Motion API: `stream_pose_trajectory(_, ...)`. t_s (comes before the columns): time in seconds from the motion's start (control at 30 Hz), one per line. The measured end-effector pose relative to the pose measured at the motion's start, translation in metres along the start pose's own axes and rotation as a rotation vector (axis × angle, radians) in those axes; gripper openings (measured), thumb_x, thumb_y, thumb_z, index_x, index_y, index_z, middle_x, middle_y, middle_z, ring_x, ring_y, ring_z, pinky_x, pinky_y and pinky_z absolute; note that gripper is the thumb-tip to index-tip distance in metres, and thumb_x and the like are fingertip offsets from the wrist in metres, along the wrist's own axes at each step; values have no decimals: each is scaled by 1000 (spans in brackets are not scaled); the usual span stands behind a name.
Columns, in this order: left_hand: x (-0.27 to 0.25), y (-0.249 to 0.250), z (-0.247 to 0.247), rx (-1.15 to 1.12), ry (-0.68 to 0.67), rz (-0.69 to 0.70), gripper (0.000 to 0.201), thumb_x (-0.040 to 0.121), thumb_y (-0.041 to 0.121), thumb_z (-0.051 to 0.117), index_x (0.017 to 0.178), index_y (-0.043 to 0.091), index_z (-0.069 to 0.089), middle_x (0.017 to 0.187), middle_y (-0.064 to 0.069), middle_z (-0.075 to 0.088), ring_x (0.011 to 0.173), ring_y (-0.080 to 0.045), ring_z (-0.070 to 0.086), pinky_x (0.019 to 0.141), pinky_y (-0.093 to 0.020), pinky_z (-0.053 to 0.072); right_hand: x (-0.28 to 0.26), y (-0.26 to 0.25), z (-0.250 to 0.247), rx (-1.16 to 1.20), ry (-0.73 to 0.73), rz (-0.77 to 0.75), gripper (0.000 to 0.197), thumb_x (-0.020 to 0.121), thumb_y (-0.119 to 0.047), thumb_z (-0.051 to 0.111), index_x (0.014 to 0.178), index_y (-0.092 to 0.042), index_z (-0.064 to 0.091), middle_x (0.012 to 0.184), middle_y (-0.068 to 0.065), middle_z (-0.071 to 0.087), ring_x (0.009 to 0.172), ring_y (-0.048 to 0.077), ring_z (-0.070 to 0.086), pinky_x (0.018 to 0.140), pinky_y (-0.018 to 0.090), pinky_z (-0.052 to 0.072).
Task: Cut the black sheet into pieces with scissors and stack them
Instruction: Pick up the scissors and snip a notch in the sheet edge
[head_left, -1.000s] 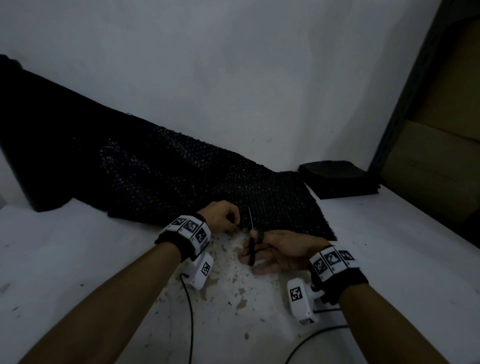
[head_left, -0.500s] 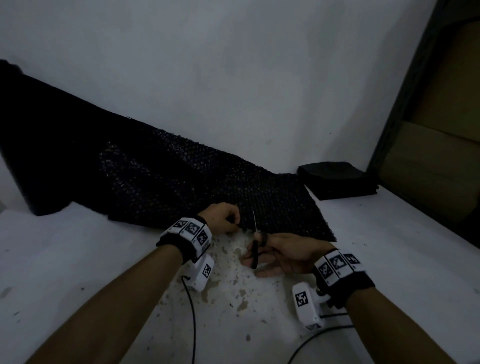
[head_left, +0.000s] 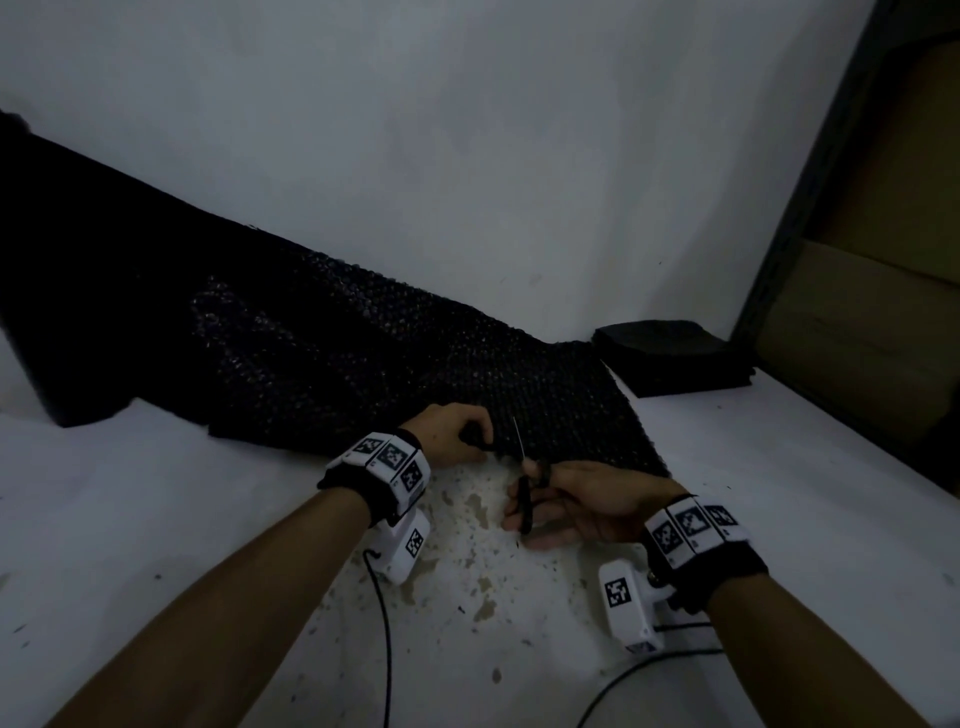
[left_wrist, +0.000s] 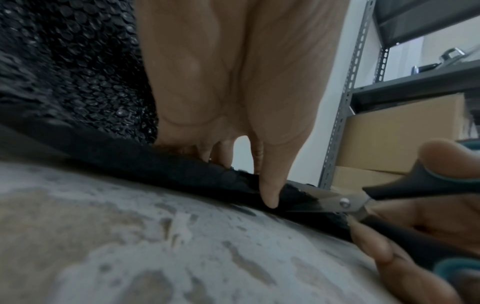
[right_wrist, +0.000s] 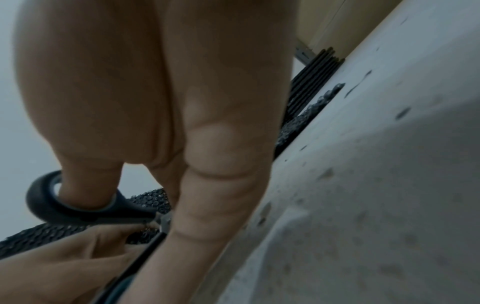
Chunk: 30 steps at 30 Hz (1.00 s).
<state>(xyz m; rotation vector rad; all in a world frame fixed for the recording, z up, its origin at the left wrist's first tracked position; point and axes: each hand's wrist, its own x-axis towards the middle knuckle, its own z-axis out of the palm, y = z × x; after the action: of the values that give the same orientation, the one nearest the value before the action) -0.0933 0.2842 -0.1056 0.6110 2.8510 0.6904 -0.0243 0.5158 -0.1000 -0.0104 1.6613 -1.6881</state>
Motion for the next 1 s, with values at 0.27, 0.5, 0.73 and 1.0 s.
stream_pose_trajectory(0.27,1,0,1,5,14,32,17,90,32,69,107,28,66,108,6,63,95,-12,58,78,-18,42,6,-4,4,-30,-21,-4,60,84,-44,65,121,3,59,114,21,67,108,29,68,96,45,55)
stream_pose_trajectory(0.5,4,-2,2,17,-7,52,8,90,31,69,89,31,61,103,5,65,93,-16,60,80,-25,48,7,0,1,4,-5,-6,52,94,-39,62,121,4,59,123,24,66,113,31,67,96,44,56)
stream_pose_trajectory(0.73,4,-1,2,38,-16,48,6,91,31,67,89,31,61,97,7,62,87,-14,58,75,-24,44,8,-1,4,-10,0,-5,39,99,-34,58,116,1,60,127,25,64,113,30,68,95,44,56)
stream_pose_trajectory(1.0,3,0,2,32,-20,34,9,90,31,68,87,34,60,102,5,65,95,-17,62,88,-34,53,9,-1,6,-32,-1,-17,46,91,-38,64,114,2,60,120,23,67,114,31,67,100,46,53)
